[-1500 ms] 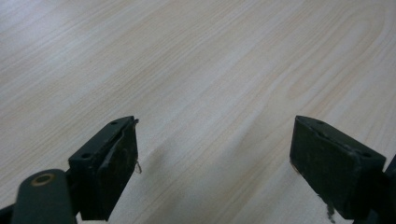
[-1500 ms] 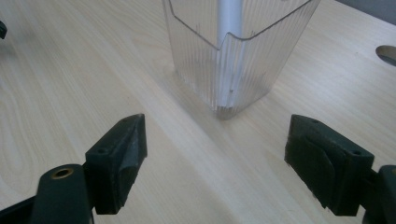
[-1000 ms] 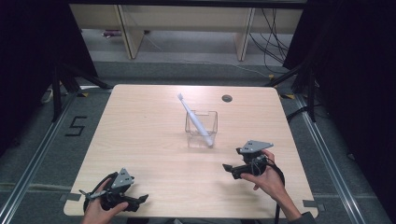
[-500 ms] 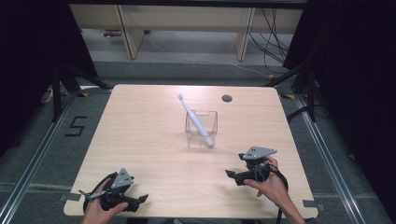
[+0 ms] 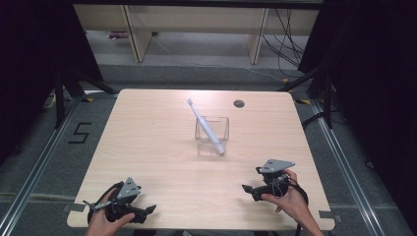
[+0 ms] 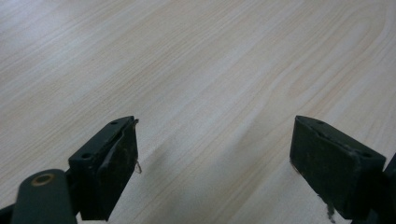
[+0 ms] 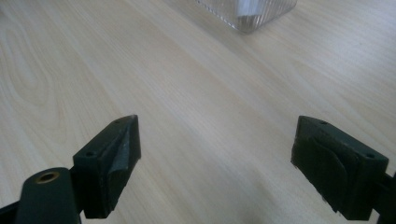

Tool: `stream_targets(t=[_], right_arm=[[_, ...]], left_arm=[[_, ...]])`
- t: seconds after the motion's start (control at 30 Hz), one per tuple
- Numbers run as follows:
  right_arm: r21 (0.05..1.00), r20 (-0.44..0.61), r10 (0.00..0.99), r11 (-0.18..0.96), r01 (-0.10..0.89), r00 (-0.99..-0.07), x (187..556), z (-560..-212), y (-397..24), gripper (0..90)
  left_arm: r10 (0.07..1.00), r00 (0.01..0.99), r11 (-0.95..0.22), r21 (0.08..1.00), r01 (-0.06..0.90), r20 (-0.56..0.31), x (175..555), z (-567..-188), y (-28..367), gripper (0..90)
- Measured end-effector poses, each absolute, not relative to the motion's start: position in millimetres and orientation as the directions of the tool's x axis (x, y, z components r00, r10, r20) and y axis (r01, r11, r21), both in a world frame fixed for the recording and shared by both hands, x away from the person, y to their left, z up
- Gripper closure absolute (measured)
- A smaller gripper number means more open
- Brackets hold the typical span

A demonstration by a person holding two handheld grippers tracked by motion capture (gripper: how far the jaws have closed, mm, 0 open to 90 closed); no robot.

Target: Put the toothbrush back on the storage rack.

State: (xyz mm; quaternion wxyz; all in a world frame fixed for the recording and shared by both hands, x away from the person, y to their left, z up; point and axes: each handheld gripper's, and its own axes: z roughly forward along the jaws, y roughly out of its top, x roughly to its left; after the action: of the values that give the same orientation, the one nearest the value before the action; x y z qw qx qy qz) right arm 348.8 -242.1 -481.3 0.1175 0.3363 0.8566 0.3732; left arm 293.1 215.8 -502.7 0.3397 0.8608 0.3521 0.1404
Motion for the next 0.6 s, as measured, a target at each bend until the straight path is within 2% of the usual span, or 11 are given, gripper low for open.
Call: stream_targets(t=[0.27, 0.4, 0.43, 0.6], right_arm=[[0.719, 0.046, 0.649, 0.506, 0.476, -0.759, 344.1, -484.6, -249.3, 16.5], [0.705, 0.079, 0.673, 0.484, 0.519, -0.735, 337.8, -483.9, -251.8, 16.5], [0.717, 0.042, 0.654, 0.507, 0.479, -0.755, 340.2, -484.8, -254.8, 16.5], [0.713, 0.047, 0.668, 0.498, 0.493, -0.742, 336.5, -486.0, -259.5, 16.6]], left_arm=[[0.700, 0.714, -0.526, 0.680, 0.510, 0.006, 293.0, -502.7, 216.2, 14.9], [0.698, 0.716, -0.536, 0.672, 0.511, 0.012, 293.1, -502.1, 216.9, 14.9], [0.697, 0.717, -0.539, 0.670, 0.510, 0.014, 293.2, -501.9, 217.2, 14.9], [0.697, 0.717, -0.537, 0.671, 0.511, 0.013, 293.1, -501.8, 217.1, 14.9]])
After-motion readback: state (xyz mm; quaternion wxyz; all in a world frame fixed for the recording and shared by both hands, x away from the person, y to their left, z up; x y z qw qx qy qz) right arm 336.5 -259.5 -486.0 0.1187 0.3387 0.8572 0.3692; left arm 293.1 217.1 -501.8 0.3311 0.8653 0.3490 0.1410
